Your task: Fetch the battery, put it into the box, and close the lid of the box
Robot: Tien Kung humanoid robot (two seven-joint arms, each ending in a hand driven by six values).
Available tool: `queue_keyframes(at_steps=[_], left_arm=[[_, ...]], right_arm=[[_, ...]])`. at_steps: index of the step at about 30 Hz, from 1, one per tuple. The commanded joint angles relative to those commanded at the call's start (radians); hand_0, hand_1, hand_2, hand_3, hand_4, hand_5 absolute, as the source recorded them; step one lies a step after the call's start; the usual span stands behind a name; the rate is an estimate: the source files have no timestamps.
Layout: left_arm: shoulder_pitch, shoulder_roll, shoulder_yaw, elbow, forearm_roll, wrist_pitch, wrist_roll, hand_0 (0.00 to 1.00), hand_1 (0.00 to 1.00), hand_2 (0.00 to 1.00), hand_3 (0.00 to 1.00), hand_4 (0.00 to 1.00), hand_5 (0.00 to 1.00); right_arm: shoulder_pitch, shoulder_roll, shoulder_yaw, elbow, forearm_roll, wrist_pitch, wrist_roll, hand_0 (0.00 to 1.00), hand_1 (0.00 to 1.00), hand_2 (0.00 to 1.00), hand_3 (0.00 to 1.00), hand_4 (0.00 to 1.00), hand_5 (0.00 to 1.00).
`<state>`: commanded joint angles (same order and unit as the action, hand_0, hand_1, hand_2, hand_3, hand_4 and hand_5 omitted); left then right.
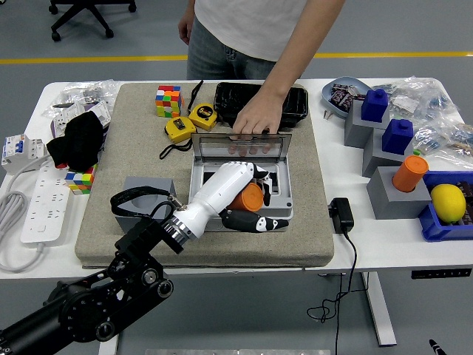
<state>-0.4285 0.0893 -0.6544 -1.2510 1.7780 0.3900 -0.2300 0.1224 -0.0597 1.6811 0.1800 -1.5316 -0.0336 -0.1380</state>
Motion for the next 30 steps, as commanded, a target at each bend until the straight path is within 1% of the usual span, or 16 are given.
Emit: queue_keyframes(at_steps=[4,8,10,14,20,24,27,30], left_arm=[[-0.038,-0.023,-0.005,0.047,-0.024,0.006,-0.006,0.044,0.002,0.002,0.002,0.963,0.262],[-0.076,-0.048,-0.010,0.106,-0.047,0.015,-0.016,0.045,0.002,0.002,0.002,0.962,0.266],[-0.087,-0.054,-0.009,0.126,-0.052,0.021,-0.021,0.045,0.002,0.002,0.002,0.962,0.266],[-0.112,-0.072,-0.009,0.193,-0.053,0.034,-0.032,0.048,0.002,0.002,0.002,0.962,0.272],[-0.134,-0.080,-0.021,0.251,-0.034,0.046,-0.041,0.050,0.002,0.002,0.002,0.964,0.278],[-0.145,-0.079,-0.025,0.297,-0.014,0.047,-0.043,0.050,0.002,0.002,0.002,0.967,0.285],[-0.146,-0.078,-0.025,0.313,-0.008,0.046,-0.041,0.050,0.002,0.002,0.002,0.967,0.285],[-0.144,-0.077,-0.024,0.311,-0.003,0.045,-0.040,0.052,0.002,0.002,0.002,0.969,0.287]], right_arm=[[0.002,-0.002,0.000,0.000,-0.002,0.000,-0.001,0.973,0.861,0.806,0.809,0.998,0.998],[0.002,-0.002,0.002,0.000,-0.006,0.000,-0.003,0.973,0.861,0.807,0.809,0.998,0.998],[0.001,-0.002,0.002,0.000,-0.006,0.000,-0.003,0.973,0.861,0.807,0.809,0.998,0.998],[0.001,-0.002,0.003,0.000,-0.008,0.000,-0.003,0.974,0.860,0.807,0.808,0.998,0.998],[0.002,-0.002,0.003,0.000,-0.009,0.001,-0.002,0.974,0.860,0.807,0.808,0.998,0.998],[0.004,-0.001,0.003,0.000,-0.008,0.000,-0.001,0.973,0.860,0.807,0.808,0.998,0.998],[0.004,-0.001,0.005,0.000,-0.008,0.000,-0.001,0.973,0.860,0.807,0.808,0.998,0.998],[0.003,-0.002,0.007,0.000,-0.010,0.000,-0.003,0.973,0.860,0.806,0.808,0.998,0.998]])
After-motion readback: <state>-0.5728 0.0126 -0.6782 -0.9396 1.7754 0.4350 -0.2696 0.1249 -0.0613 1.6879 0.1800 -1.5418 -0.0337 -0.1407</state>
